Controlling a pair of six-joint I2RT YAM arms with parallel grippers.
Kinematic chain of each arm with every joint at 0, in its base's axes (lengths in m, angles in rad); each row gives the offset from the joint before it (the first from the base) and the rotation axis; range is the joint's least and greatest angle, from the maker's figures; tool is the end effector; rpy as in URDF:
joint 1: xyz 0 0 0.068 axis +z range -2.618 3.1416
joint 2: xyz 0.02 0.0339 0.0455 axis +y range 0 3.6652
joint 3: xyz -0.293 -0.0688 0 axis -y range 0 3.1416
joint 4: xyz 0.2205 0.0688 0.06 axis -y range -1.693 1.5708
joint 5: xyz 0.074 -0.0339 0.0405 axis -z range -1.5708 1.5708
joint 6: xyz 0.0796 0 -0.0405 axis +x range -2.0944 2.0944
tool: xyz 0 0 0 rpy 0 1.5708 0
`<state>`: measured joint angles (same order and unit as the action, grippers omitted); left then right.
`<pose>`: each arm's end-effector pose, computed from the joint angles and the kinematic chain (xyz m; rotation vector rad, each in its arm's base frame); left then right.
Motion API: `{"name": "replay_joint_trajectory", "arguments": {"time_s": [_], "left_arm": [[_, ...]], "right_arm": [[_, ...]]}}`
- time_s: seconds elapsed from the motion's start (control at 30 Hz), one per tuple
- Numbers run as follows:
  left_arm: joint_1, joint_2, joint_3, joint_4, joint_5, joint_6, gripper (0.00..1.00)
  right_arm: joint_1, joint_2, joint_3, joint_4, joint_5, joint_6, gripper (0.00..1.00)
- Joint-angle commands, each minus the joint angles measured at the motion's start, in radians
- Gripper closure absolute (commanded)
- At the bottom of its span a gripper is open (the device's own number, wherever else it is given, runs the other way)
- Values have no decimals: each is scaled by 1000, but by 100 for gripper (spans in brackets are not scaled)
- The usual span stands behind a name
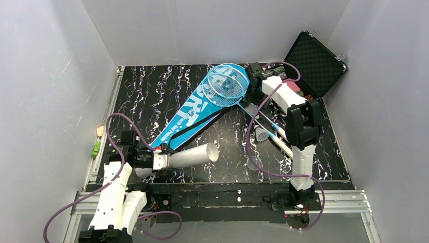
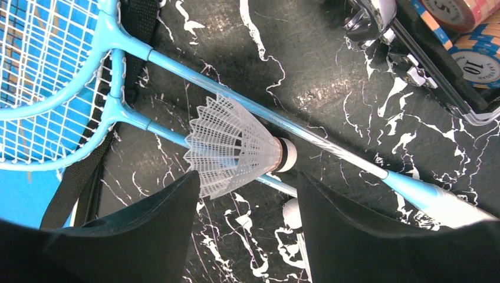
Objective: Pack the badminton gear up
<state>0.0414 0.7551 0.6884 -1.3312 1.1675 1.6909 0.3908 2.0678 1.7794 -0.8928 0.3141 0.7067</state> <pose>0.0517 -0.0711 0.2558 1.5787 1.2999 -0.7388 0.4208 0.1468 0.2274 0.4982 2.6017 -0.0852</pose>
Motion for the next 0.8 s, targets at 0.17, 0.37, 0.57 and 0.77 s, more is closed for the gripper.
{"name": "replay_joint_trajectory", "arguments": {"time_s": [0.17, 0.37, 0.57, 0.77], "left_arm": [[1, -20, -26, 4, 41, 21, 95], [0, -22, -36, 1, 35, 28, 95], [0, -28, -35, -3, 28, 31, 95], [1, -39, -37, -15, 14, 43, 95]], "right_arm": [[-16, -2, -36, 44, 28, 24, 40], [-20, -49, -75, 69, 31, 27, 57], [-23, -81, -95, 71, 31, 13, 82], [-23, -156, -138, 79, 34, 5, 98]]}}
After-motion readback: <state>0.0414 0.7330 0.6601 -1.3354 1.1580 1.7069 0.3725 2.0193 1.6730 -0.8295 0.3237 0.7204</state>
